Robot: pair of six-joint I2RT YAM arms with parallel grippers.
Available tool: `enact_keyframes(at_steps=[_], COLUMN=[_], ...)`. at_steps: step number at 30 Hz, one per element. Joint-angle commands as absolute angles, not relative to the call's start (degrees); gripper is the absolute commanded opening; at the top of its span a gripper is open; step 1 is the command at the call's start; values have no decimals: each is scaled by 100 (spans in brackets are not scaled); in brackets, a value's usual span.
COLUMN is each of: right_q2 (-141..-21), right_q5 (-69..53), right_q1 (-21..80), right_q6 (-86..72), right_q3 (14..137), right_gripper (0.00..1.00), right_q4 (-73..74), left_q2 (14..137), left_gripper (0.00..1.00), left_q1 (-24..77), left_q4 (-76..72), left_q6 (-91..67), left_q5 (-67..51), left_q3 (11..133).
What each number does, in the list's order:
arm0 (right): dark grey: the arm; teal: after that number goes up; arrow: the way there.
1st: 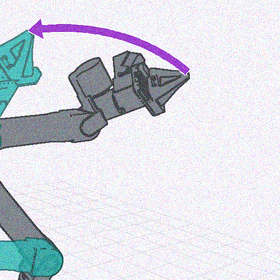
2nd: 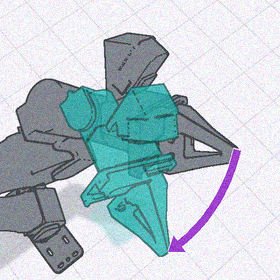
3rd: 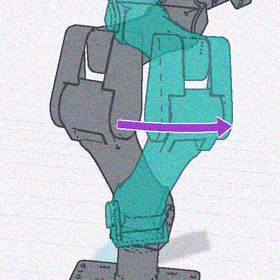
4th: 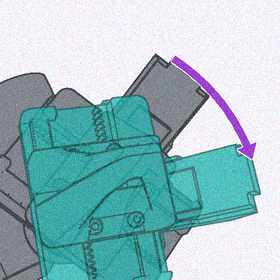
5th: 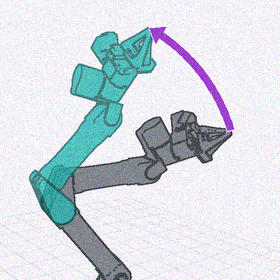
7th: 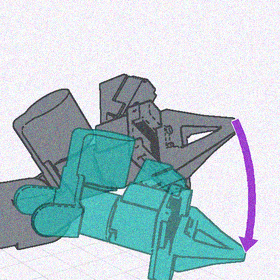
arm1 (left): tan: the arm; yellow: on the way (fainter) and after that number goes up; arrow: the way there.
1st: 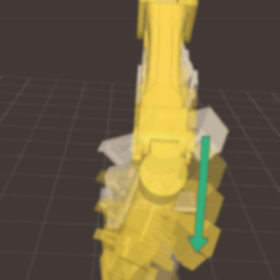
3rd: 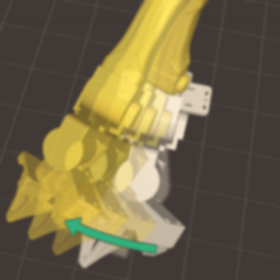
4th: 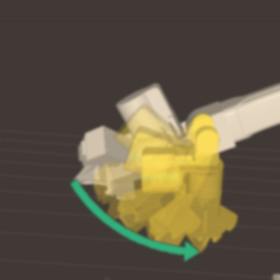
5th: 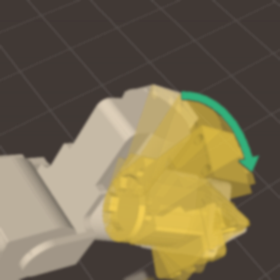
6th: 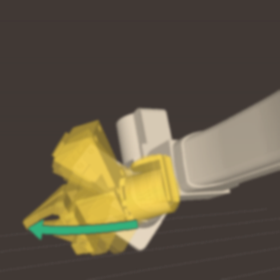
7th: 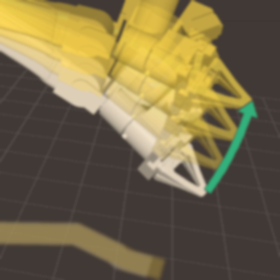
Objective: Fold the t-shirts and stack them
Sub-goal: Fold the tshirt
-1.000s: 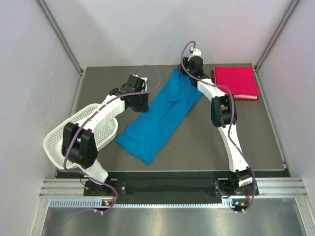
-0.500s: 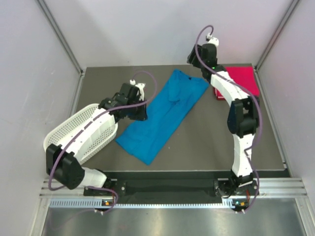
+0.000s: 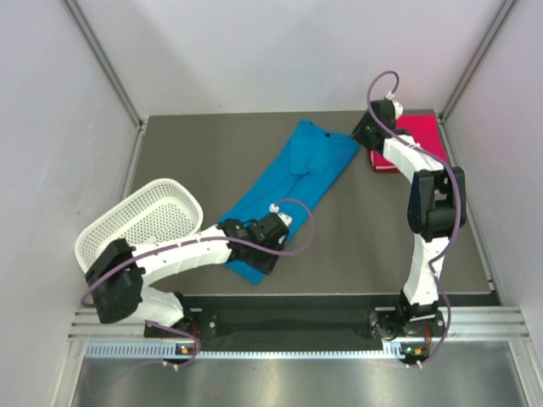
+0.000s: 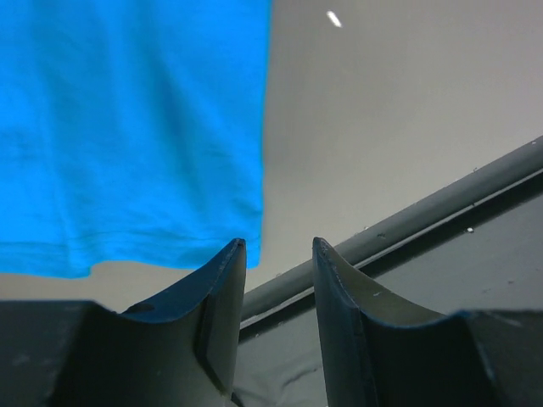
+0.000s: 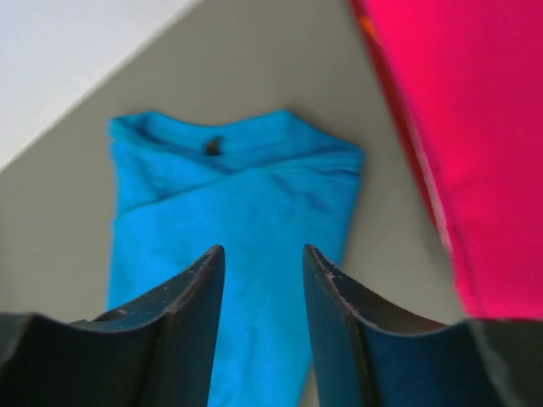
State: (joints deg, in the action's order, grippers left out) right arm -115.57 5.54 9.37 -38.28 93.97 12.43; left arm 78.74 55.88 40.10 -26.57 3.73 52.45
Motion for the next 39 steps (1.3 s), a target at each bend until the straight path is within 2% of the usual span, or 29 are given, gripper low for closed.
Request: enact_keyframes(at_steps=[1, 6, 17, 25, 28, 30, 32, 33, 35, 39], right_q2=[-11724, -11830, -12331, -12708, -12805, -12832, -12850, -12867, -12911, -13121], right_q5=[422, 519, 369, 272, 264, 281, 325, 343, 360, 387], right_q1=[669, 527, 492, 562, 571, 563, 563, 563, 563, 545], right_q6=[-4210, -4289, -4236, -4351, -4359, -4359, -4342, -4333, -4289, -4193], right_q3=[9247, 8895, 8999, 9237, 9272, 9281, 9290, 9307, 9378, 9659], right_gripper=[41, 40, 38, 38, 38, 37, 36, 34, 29, 10], right_q4=[1037, 738, 352, 211, 193, 193, 176, 167, 167, 176], left_q2=[8128, 8472, 8894, 9026, 9053, 9105, 9140, 9167, 9176, 9202], left_gripper=[43, 43, 44, 40, 31, 20, 15, 7, 0, 0], left_q1=[6054, 6337, 6451, 6460, 6451, 6469, 6460, 6469, 6504, 6574], left_q4=[3559, 3402, 3533, 3332, 3278, 3270, 3261, 3243, 3199, 3103], left_q6=[-2953, -3059, -3199, -3252, -3252, -3252, -3252, -3243, -3243, -3287], left_q5=[966, 1213, 1775, 1758, 1705, 1679, 1617, 1556, 1503, 1319], left_q3=[5265, 5247, 5036, 4799, 4781, 4790, 4808, 4834, 4869, 5009])
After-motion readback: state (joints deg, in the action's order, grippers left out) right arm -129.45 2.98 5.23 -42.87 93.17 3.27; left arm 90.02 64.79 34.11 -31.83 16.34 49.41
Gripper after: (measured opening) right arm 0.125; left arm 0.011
